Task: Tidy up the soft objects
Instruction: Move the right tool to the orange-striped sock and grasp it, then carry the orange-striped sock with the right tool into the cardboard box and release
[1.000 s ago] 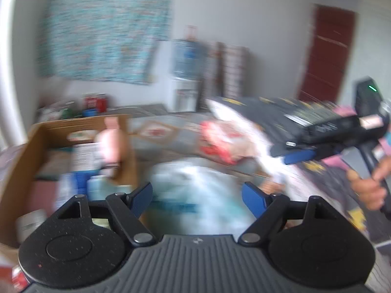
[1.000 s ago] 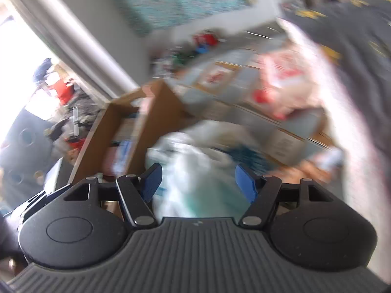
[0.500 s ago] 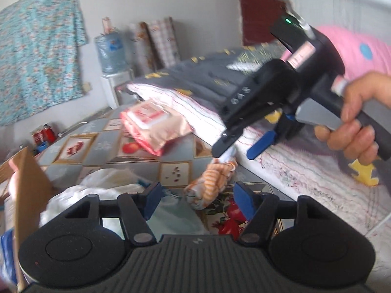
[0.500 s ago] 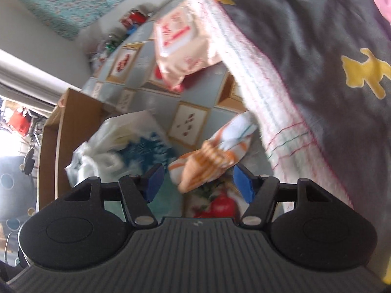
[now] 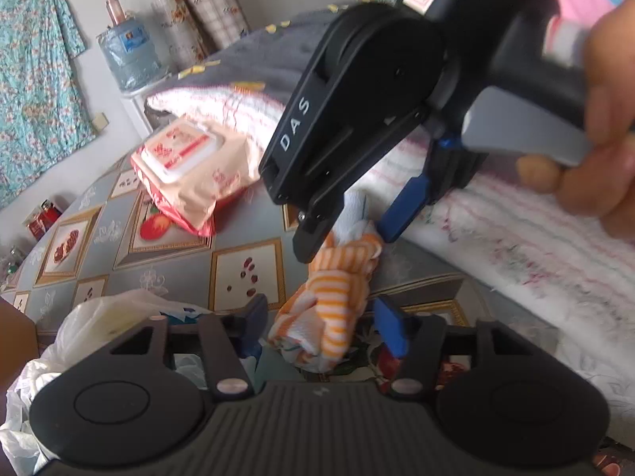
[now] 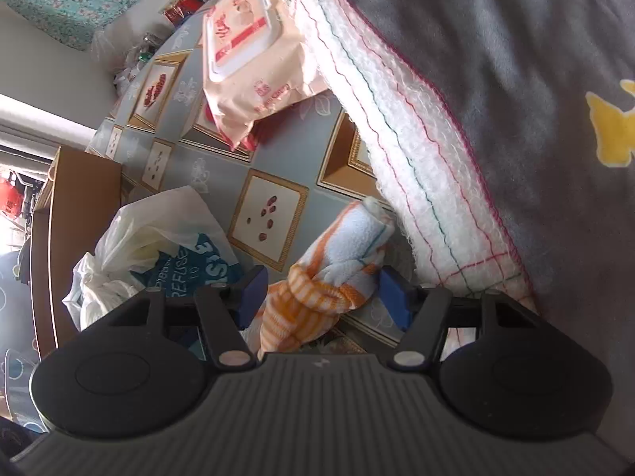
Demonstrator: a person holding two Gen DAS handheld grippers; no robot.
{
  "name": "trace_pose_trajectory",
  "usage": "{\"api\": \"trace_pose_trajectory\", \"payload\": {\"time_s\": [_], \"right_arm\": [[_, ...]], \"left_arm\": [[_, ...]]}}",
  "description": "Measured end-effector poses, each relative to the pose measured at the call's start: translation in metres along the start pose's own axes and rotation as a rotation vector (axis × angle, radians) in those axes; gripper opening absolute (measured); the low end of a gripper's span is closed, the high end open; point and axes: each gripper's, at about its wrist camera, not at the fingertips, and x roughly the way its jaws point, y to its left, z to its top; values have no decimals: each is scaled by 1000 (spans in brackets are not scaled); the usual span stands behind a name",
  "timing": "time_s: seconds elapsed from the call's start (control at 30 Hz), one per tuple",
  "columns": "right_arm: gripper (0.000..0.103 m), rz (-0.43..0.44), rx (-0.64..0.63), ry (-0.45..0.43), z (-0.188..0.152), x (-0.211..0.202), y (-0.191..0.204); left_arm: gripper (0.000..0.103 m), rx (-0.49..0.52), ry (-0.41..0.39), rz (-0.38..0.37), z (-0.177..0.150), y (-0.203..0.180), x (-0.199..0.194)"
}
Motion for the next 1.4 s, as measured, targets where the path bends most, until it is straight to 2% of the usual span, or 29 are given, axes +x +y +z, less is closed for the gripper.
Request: {"api": "trace_pose_trajectory", "payload": {"time_s": [0.07,0.2,0.23,0.3,0.5,0.67,0.87,1.03,1.13,1.27,1.4], "right_arm": [[49,11,9,5,0,5,-3],[38,45,12,-11,-2,9,-7],[35,60,11,-19,-3,8,-8],[31,85,15,-31,-6,5,-8],[28,131,-22,-94,-17,-26,3],[28,155,-101,-172,-33,-67,30],[28,216,-242,-245,-55,-112,90],[28,302,-363,-237,-70,-119,161],[28,356,-432,-202,-82,-105,210],[28,410,-506,-120,-95,-70,272],[28,407,-562,-25,-109,-29,320]], "left_arm": [[45,-9,21,9,0,1,5],[35,-31,15,12,-1,2,5],[29,-37,14,8,0,2,2],[21,-58,11,-12,2,2,-3],[20,-81,-51,10,3,1,-34],[19,-108,-134,47,0,1,-79],[19,-165,-251,128,-16,17,-145],[18,-248,-305,217,-44,49,-196],[18,-305,-298,279,-66,74,-220],[18,-381,-251,361,-97,105,-245],[18,-492,-183,373,-129,139,-254]]}}
